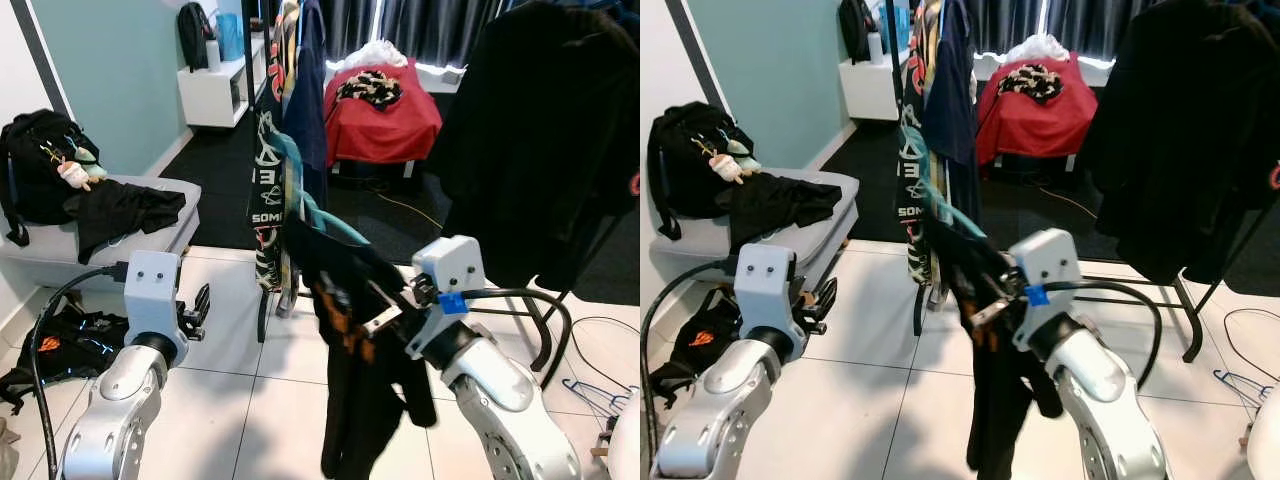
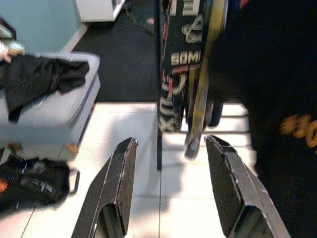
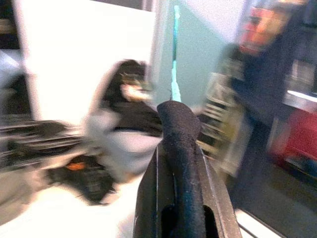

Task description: Hang hanger

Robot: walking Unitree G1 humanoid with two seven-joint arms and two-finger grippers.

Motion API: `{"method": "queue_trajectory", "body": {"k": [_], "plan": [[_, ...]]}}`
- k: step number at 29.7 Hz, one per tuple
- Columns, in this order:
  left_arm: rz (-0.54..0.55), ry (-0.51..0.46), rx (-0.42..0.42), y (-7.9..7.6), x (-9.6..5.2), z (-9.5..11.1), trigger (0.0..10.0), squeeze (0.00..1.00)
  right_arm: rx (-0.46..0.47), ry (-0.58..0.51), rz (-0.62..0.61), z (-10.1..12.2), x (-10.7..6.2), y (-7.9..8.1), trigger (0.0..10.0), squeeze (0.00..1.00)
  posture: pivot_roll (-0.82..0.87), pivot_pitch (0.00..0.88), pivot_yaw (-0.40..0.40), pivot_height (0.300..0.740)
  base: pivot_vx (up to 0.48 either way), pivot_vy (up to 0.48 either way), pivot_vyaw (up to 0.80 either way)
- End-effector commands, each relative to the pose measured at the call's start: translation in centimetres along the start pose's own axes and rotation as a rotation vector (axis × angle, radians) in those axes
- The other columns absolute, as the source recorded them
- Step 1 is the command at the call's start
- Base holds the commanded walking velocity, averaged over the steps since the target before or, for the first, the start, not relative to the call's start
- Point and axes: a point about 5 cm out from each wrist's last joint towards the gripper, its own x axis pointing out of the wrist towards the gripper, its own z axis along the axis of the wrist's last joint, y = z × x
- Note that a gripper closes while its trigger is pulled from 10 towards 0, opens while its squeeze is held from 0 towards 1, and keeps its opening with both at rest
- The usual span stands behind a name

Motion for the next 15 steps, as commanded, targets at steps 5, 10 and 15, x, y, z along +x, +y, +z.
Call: {"method": "queue_trajectory", "body": {"k": [5, 10, 15], "plan": [[-0.014, -0.168, 0.181, 6.0, 1.3, 5.5, 10.0, 0.0, -0.018, 0.074, 0.32, 1.7, -2.5, -0.9, 10.0, 0.0, -0.08, 0.174, -0.038, 0.74, 0.0, 0.0, 0.0], [-0.124, -0.147, 0.33, 8.8, 0.4, 7.3, 10.0, 0.0, -0.087, 0.316, 0.429, -0.1, -6.7, -2.8, 10.0, 0.0, -0.08, 0.184, -0.036, 0.74, 0.0, 0.0, 0.0], [-0.525, 0.109, 0.462, 7.7, -3.7, 3.1, 10.0, 0.0, -0.071, 0.498, 0.431, -0.2, -10.7, -5.6, 10.0, 0.0, -0.07, 0.194, -0.024, 0.74, 0.0, 0.0, 0.0]]}}
